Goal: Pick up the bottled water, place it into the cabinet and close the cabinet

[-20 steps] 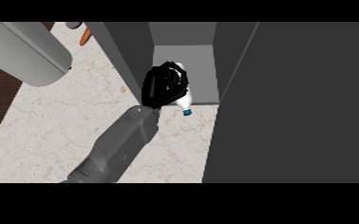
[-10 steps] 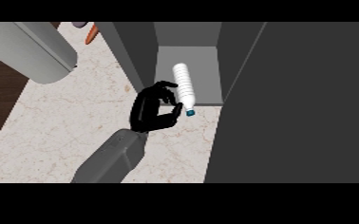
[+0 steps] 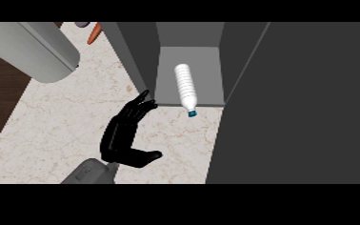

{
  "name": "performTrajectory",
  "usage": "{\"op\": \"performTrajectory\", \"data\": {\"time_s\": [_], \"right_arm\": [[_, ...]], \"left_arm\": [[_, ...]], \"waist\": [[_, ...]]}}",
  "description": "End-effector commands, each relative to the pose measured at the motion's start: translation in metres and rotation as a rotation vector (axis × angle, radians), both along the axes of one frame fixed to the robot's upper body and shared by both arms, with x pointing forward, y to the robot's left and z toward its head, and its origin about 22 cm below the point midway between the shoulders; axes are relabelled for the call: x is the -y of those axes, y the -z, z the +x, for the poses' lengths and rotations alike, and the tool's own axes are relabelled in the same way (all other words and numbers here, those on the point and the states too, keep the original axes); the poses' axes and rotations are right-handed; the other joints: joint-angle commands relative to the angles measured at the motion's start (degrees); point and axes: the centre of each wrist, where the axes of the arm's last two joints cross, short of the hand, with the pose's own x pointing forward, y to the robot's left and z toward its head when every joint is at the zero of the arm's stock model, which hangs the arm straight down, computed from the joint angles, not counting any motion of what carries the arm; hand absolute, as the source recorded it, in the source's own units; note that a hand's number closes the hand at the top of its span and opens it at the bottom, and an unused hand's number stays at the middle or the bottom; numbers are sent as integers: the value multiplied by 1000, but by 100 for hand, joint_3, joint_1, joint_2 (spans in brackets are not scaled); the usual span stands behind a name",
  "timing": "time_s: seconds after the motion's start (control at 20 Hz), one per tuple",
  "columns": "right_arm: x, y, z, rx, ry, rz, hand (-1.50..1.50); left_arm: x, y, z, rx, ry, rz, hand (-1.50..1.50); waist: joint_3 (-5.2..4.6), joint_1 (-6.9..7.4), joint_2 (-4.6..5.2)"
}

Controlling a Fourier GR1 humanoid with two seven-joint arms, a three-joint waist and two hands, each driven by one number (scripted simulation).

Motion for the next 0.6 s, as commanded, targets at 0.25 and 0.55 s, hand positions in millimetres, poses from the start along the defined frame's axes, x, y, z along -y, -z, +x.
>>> {"op": "performTrajectory", "data": {"time_s": [0.25, 0.55], "right_arm": [[-61, -30, -35, 36, -170, -50, 150], [-83, -21, -18, -10, -238, -14, 150]], "left_arm": [[-74, -20, -45, 40, -108, 59, -150], [-132, -29, -78, 54, -155, 185, -150]], "waist": [[-12, 19, -6], [-14, 77, 8]]}}
